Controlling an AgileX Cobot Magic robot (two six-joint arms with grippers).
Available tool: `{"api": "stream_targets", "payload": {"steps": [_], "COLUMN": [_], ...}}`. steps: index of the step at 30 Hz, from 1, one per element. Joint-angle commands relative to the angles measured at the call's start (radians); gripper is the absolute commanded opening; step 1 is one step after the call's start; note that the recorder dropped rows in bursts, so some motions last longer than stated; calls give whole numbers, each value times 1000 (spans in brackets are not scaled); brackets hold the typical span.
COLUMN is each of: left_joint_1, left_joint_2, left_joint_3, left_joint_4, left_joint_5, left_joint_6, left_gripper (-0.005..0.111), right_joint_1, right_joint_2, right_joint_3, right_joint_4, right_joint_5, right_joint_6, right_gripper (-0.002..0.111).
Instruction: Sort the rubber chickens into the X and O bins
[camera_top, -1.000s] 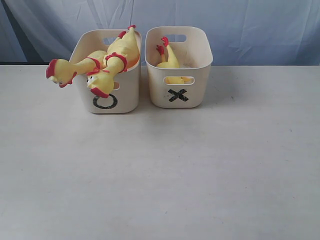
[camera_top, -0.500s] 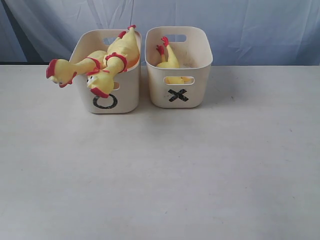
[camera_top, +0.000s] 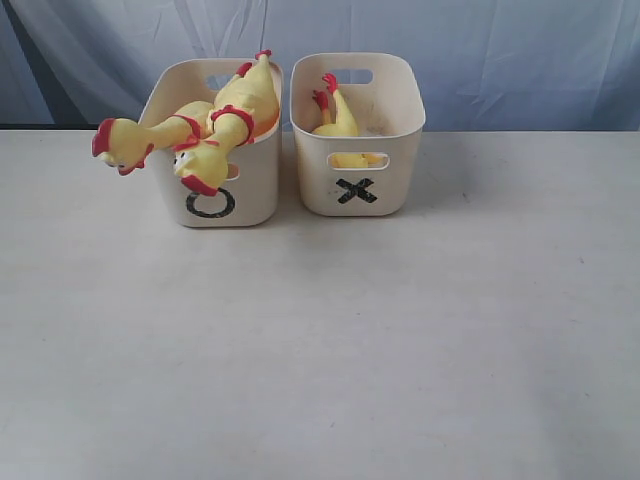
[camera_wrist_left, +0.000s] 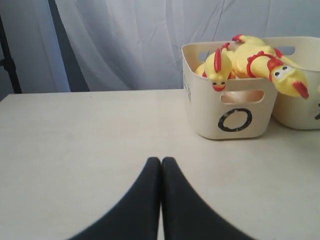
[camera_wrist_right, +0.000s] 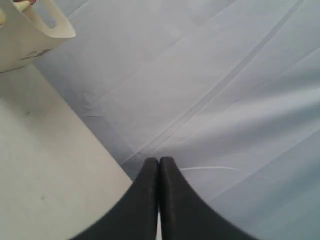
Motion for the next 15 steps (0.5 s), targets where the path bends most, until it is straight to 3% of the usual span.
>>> {"api": "stream_targets", "payload": {"steps": [1, 8, 15], "left_joint_1": [0, -1, -3], "left_joint_2": [-4, -4, -4], "left_joint_3": [77, 196, 196], "left_joint_4": [-3, -3, 25], "left_joint_5": [-179, -252, -241], "left_joint_6": [-2, -2, 0], "left_gripper": [0, 0, 0], "right_joint_1": [-7, -7, -7], "right_joint_2": [-5, -5, -5], "right_joint_3": [43, 43, 43], "right_joint_4": [-11, -58, -20], "right_joint_5": [-16, 31, 28], "right_joint_6": [2, 2, 2], "right_gripper": [-1, -1, -1]}}
